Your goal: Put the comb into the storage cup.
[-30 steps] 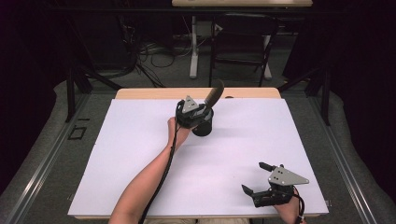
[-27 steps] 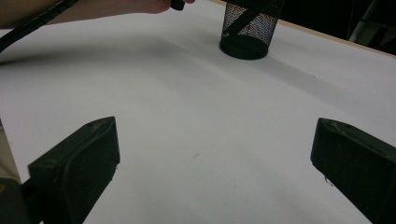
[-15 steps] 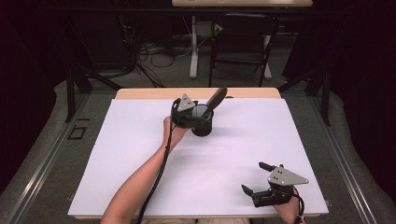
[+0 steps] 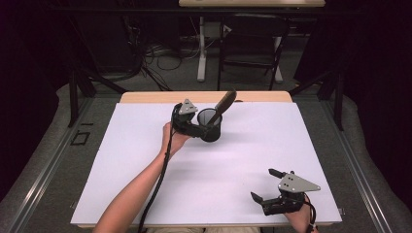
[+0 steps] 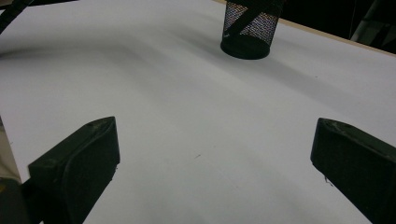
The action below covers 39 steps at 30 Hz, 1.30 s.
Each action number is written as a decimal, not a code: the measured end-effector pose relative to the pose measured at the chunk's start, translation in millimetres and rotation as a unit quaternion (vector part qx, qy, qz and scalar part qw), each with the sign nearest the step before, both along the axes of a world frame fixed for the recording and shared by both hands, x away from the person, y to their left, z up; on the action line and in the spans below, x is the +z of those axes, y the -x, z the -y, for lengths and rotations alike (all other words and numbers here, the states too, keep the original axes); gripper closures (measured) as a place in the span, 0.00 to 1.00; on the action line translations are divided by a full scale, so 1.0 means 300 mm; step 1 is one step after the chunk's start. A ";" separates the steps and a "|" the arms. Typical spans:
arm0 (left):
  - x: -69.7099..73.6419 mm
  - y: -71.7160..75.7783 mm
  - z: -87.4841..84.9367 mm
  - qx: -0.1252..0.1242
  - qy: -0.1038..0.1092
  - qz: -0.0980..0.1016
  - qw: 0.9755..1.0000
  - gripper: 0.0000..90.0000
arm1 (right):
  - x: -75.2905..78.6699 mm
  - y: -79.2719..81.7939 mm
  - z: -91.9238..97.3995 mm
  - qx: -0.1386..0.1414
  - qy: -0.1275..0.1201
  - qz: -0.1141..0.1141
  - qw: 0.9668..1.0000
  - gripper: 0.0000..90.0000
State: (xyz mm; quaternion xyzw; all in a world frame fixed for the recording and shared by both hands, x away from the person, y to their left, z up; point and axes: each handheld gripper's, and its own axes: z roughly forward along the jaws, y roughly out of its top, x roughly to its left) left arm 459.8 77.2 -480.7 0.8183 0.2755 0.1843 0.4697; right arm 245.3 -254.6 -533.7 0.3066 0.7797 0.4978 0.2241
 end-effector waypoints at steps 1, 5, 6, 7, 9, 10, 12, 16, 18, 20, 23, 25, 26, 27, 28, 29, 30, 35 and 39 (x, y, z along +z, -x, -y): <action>0.001 0.002 -0.004 -0.001 -0.001 -0.003 1.000 0.02 | 0.000 0.000 0.000 0.000 0.000 0.000 1.000 0.01; 0.011 0.020 -0.030 0.000 -0.012 -0.009 1.000 0.00 | 0.000 0.000 0.004 0.000 -0.001 0.000 1.000 0.01; 0.014 0.026 -0.037 0.002 -0.015 -0.008 1.000 0.00 | 0.000 0.000 0.004 0.000 -0.001 0.000 1.000 0.01; 0.016 0.031 -0.043 0.002 -0.015 -0.008 1.000 0.00 | 0.001 0.001 0.004 0.001 -0.001 0.001 1.000 0.01; 0.021 0.044 -0.060 0.004 -0.020 -0.009 1.000 0.00 | 0.002 0.002 0.002 0.001 -0.001 -0.001 1.000 0.01; 0.023 0.050 -0.068 0.005 -0.022 -0.010 1.000 0.00 | 0.001 0.001 0.001 0.001 -0.002 0.001 1.000 0.01; 0.024 0.062 -0.080 0.008 -0.026 -0.012 1.000 0.00 | 0.001 0.001 0.000 0.001 -0.001 0.000 1.000 0.01; 0.027 0.086 -0.106 0.009 -0.034 -0.013 0.999 0.00 | 0.001 0.001 0.000 0.000 -0.001 0.000 1.000 0.01; 0.025 0.098 -0.122 0.011 -0.036 -0.017 0.999 0.00 | 0.001 0.001 0.000 0.000 -0.001 0.000 1.000 0.01; 0.024 0.108 -0.136 0.015 -0.038 -0.018 0.999 0.00 | 0.000 0.001 0.000 0.000 -0.001 -0.001 1.000 0.01; 0.026 0.124 -0.156 0.016 -0.040 -0.021 0.999 0.00 | 0.001 0.001 -0.001 0.000 -0.001 -0.001 1.000 0.01; 0.026 0.137 -0.167 0.019 -0.041 -0.019 0.999 0.00 | 0.001 0.001 -0.001 -0.001 -0.001 -0.001 1.000 0.01; 0.027 0.143 -0.173 0.019 -0.044 -0.020 0.999 0.00 | 0.001 0.001 0.000 -0.001 -0.001 -0.001 1.000 0.01; 0.025 0.149 -0.178 0.020 -0.044 -0.022 0.999 0.00 | 0.001 0.001 0.000 0.000 -0.001 -0.001 1.000 0.01; 0.024 0.156 -0.183 0.020 -0.042 -0.023 0.999 0.00 | 0.001 0.001 0.000 -0.001 -0.001 -0.001 1.000 0.01; 0.023 0.162 -0.190 0.021 -0.045 -0.022 0.999 0.00 | 0.001 0.001 0.000 -0.001 -0.001 -0.002 1.000 0.01; 0.021 0.167 -0.194 0.021 -0.047 -0.023 0.998 0.00 | 0.000 0.000 -0.001 -0.001 -0.001 -0.002 1.000 0.01; 0.007 0.197 -0.220 0.021 -0.048 -0.028 0.998 0.00 | 0.001 0.001 -0.001 -0.001 -0.002 -0.002 1.000 0.01; -0.003 0.225 -0.238 0.022 -0.049 -0.029 0.998 0.00 | 0.000 0.000 -0.001 -0.001 -0.002 -0.003 1.000 0.01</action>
